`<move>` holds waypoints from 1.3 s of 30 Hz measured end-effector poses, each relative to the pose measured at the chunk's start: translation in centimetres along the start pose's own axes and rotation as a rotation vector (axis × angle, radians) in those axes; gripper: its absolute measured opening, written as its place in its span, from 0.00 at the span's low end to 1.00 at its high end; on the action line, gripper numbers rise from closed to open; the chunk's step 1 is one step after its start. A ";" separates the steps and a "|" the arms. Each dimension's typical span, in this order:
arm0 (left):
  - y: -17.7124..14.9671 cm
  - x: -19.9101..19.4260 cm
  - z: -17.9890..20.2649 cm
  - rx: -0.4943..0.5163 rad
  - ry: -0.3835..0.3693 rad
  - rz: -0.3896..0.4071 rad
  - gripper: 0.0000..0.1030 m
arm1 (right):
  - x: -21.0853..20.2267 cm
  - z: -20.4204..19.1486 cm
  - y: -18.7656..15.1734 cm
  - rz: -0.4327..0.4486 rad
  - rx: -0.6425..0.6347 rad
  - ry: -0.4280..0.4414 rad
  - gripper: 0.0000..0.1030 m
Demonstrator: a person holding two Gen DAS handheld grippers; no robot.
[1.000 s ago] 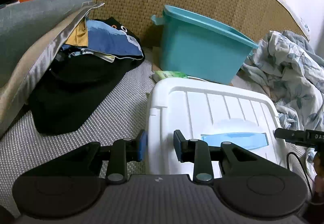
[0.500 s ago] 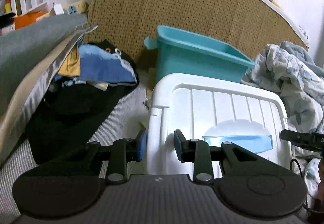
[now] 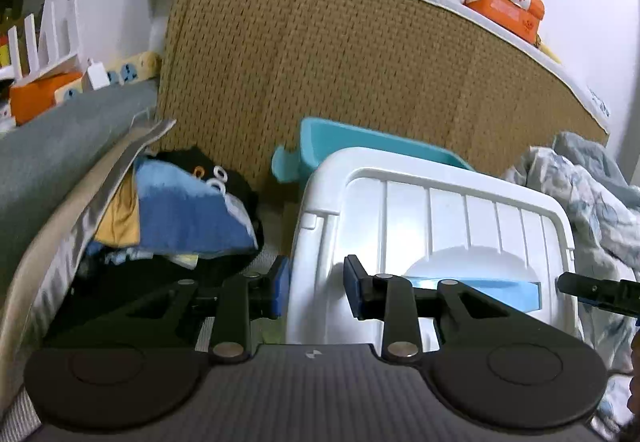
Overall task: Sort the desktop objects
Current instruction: 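Carry the white lid with both grippers and lower it onto the teal bin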
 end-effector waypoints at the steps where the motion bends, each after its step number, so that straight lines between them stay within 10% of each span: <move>1: 0.4 0.3 0.0 0.002 0.001 0.003 0.32 | 0.3 0.0 0.5 0.003 -0.002 -0.001 0.39; 39: 11.2 17.0 1.6 0.073 0.035 -0.079 0.33 | 13.6 5.0 12.1 -0.037 0.034 -0.077 0.45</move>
Point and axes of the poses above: each gripper's, at about its wrist camera, not at the fingertips, and x roughly the way its jaws point, z to its right, y to its top, the point moved 4 cm from there along x, roughly the way its jaws point
